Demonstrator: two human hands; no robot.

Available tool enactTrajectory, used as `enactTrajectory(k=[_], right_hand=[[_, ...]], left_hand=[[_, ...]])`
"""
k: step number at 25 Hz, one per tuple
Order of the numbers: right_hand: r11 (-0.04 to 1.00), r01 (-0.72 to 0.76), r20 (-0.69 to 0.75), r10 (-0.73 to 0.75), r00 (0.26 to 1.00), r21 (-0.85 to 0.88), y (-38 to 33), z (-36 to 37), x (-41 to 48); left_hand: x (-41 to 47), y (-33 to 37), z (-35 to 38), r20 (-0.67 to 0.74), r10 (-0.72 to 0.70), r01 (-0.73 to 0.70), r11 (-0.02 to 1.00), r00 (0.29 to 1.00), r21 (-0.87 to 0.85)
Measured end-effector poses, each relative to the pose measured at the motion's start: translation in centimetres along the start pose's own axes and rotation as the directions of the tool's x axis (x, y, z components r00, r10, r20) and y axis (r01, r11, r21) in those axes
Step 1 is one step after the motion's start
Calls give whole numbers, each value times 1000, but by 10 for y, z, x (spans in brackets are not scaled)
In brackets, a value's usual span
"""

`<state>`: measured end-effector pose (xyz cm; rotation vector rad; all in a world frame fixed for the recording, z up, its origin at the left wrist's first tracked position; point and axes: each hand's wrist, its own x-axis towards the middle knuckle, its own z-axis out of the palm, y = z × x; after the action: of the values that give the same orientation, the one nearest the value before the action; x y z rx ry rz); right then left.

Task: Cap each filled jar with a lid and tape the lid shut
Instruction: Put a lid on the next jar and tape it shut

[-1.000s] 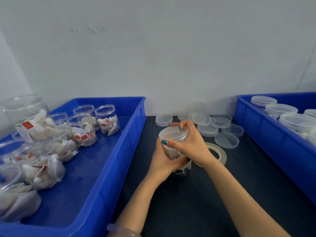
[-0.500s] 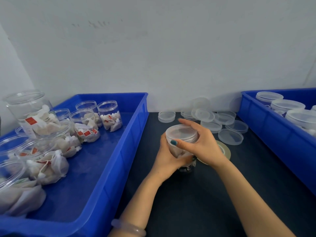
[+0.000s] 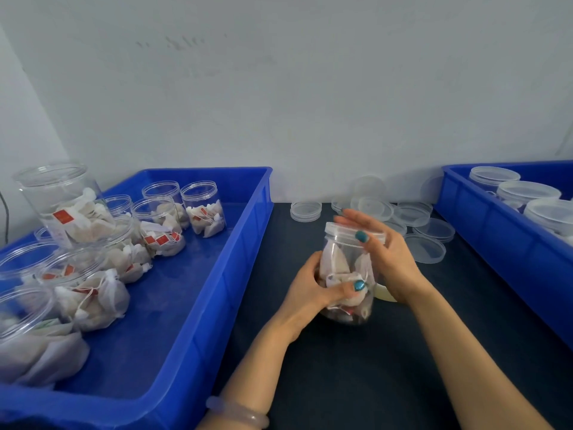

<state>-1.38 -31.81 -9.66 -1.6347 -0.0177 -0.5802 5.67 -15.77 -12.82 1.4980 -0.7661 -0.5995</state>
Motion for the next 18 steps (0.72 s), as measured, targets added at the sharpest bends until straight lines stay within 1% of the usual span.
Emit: enactTrajectory(k=[2, 3, 5, 6, 8, 9, 11, 12, 13, 14, 15, 16, 17, 18], right_hand=[[986, -83, 90, 71, 993, 146, 0, -3, 1], [979, -97, 117, 76, 990, 180, 1, -3, 1], [972, -104, 117, 81, 990, 212, 2, -2, 2], [969, -117, 103, 96, 990, 218, 2, -3, 2], [978, -140, 70, 131, 989, 155, 2, -3, 0], [988, -134, 37, 132, 991, 75, 1, -2, -1], [987, -109, -63, 102, 993, -118, -1, 3, -2], [978, -112, -94, 96, 991, -176, -1, 5, -3], [976, -124, -88, 110, 990, -181, -3, 6, -3], [983, -137, -48, 132, 990, -122, -5, 4, -3], [990, -140, 15, 141, 990, -34, -7, 0, -3], [990, -134, 75, 130, 989, 53, -9, -6, -3], [987, -120, 126, 107, 986, 104, -11, -10, -4], [986, -104, 164, 82, 983, 127, -13, -13, -5]], left_hand=[[-1, 4, -1, 75, -36, 45, 992, 997, -122], [0, 5, -3, 103, -44, 61, 985, 994, -162], [1, 4, -3, 111, -46, 66, 980, 993, -188], [1, 3, -1, 80, -35, 48, 985, 996, -167], [3, 3, 4, -11, 24, -25, 998, 1000, -58], [4, 2, 5, -61, 75, -73, 997, 995, 40], [5, 2, 6, -146, 191, -149, 954, 971, 259], [5, 3, 5, -171, 232, -168, 931, 958, 323], [5, 3, 4, -184, 249, -175, 922, 951, 344], [4, 3, 2, -173, 226, -167, 938, 959, 303], [3, 3, -1, -125, 172, -145, 969, 977, 202], [3, 3, -3, -43, 113, -109, 990, 993, 84], [1, 4, -4, 42, 66, -66, 998, 997, -8], [0, 5, -4, 94, 44, -40, 998, 995, -45]])
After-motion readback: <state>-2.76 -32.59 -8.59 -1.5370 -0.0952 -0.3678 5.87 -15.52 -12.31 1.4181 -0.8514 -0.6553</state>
